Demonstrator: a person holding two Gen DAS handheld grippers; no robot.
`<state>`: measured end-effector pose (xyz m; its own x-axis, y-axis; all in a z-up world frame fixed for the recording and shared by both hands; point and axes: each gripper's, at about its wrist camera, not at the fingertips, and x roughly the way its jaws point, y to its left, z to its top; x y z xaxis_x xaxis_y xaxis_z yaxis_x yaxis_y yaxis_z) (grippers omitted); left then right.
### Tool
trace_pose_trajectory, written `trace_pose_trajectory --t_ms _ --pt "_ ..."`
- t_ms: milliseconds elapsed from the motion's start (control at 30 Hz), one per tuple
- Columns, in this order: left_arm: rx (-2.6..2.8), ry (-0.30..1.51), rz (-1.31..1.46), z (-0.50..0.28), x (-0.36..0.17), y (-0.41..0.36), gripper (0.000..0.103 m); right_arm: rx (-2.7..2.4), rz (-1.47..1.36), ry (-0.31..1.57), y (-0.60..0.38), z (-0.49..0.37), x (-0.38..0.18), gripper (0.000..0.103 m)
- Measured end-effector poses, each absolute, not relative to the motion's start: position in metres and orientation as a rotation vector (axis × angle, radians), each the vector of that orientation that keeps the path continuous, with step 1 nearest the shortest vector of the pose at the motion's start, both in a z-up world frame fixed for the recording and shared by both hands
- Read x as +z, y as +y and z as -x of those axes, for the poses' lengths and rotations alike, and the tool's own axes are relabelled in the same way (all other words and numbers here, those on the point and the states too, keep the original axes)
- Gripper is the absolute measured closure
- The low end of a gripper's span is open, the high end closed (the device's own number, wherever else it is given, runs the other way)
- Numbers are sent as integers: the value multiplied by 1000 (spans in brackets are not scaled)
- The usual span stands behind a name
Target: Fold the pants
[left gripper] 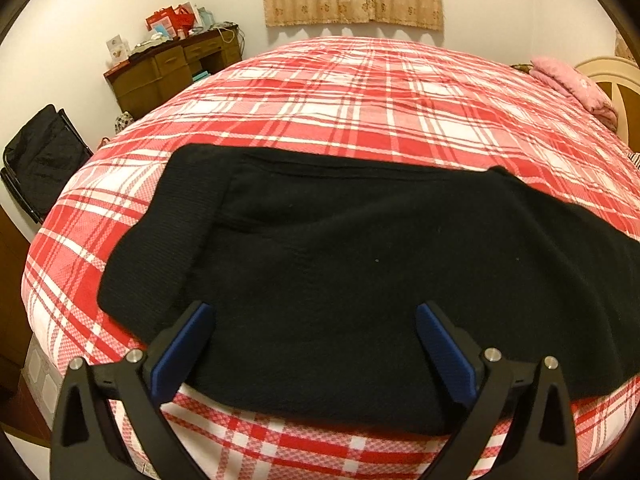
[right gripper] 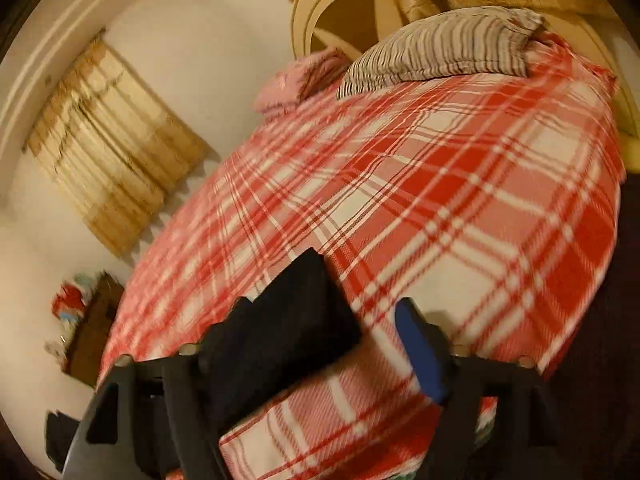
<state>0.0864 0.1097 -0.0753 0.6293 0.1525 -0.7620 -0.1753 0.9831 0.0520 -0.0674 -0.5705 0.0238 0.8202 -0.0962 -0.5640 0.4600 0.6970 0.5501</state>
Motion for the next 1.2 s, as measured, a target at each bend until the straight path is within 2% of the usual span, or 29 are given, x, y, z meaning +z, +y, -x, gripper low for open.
trace_pose_trajectory --t_ms 267,367,400,433,500,567,633,767,933,1033,1200 --pt "132 863 72 -76 -65 116 0 -351 -639 586 -540 45 12 29" --pt "132 872 69 -77 -66 116 0 -378 -569 641 -527 27 11 34" --pt "132 875 69 -77 -67 116 0 -392 -576 648 -528 23 9 43" --pt "129 874 71 -76 -66 115 0 -405 -590 652 -532 20 7 59" --pt "121 868 75 -75 -64 116 0 -415 -609 664 -538 18 2 80" --pt "117 860 78 -74 -61 118 0 -401 -586 673 -537 17 2 82" --pt "123 850 78 -73 -59 122 0 -386 -569 697 -535 14 7 90" --pt "132 837 84 -74 -55 128 0 -320 -509 636 -511 9 38 92" --pt "139 819 104 -71 -49 135 0 -72 -230 642 -400 -18 73 92" --pt "136 816 115 -70 -49 136 0 82 -101 674 -327 -32 62 92" --pt "123 815 104 -69 -50 134 0 238 142 750 -225 -44 7 92"
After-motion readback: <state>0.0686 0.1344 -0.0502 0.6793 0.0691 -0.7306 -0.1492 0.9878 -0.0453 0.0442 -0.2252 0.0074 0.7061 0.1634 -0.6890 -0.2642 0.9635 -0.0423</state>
